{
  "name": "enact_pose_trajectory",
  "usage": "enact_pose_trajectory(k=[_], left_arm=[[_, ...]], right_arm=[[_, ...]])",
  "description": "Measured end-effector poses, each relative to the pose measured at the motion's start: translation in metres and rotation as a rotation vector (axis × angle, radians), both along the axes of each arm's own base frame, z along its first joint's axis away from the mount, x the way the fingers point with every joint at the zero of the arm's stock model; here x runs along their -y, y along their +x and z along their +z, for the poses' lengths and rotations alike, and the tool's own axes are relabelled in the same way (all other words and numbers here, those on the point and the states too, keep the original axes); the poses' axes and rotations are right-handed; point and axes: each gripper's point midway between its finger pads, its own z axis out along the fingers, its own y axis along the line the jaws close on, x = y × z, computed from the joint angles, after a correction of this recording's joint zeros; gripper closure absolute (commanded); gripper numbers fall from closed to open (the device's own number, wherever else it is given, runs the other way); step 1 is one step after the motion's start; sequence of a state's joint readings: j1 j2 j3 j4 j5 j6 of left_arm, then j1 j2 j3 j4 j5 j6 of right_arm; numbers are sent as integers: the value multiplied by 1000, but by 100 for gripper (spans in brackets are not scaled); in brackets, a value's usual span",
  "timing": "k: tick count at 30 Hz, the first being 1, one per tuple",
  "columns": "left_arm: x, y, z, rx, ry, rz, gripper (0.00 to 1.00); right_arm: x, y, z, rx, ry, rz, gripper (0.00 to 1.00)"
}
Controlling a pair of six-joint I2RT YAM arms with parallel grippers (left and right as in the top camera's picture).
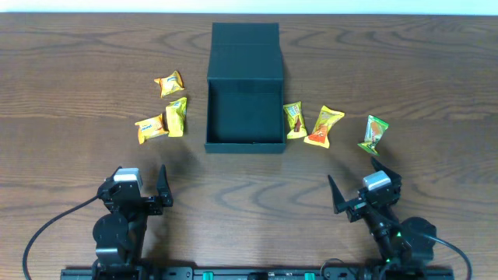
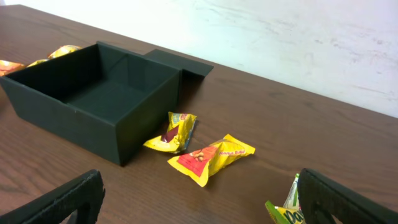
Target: Pack container
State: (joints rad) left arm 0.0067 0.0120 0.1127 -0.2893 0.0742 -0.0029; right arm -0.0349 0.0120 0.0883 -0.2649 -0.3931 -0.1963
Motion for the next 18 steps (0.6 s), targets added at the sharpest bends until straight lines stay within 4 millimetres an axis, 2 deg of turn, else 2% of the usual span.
enact_pose_trajectory(k=[6,18], left_arm=[[0,0,0,0,0,0,5],[0,0,0,0,0,0,5]], right_arm=[[8,2,-3,-11,-9,-50,1],[10,3,-3,-11,-11,-58,1]])
